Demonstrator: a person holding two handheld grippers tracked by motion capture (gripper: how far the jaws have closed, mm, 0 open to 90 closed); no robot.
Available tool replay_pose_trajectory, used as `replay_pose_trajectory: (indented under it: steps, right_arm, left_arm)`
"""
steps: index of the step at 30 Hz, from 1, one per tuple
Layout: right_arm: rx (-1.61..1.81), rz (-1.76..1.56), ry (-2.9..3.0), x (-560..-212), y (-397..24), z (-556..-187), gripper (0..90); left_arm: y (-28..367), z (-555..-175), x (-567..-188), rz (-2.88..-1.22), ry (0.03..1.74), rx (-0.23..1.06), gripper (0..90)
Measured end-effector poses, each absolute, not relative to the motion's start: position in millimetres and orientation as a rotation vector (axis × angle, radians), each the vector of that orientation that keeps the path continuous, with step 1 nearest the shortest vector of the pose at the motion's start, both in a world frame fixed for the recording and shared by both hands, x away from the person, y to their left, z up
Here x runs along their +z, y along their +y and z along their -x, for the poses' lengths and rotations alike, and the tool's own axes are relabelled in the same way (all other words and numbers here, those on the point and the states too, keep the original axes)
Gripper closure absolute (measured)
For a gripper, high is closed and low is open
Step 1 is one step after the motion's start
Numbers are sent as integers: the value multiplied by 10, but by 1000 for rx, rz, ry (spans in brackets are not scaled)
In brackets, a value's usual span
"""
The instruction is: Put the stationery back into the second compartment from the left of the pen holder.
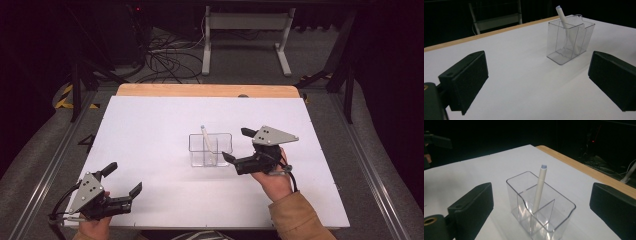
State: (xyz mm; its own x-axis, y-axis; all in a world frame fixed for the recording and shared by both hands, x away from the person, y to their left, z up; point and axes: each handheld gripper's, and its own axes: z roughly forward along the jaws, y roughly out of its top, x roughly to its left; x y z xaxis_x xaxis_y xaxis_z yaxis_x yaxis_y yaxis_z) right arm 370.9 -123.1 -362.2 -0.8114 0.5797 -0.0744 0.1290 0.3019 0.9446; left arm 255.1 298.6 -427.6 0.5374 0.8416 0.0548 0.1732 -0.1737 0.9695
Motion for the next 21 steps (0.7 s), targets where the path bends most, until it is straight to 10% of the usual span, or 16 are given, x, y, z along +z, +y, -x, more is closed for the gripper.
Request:
replay_pose_trajectory:
  steps: [21]
  right_arm:
    - [1528,-700,2162,-4215,-1946,-3459,23]
  left_arm:
    - [2982,-2546,-4276,-1663,864,747,34]
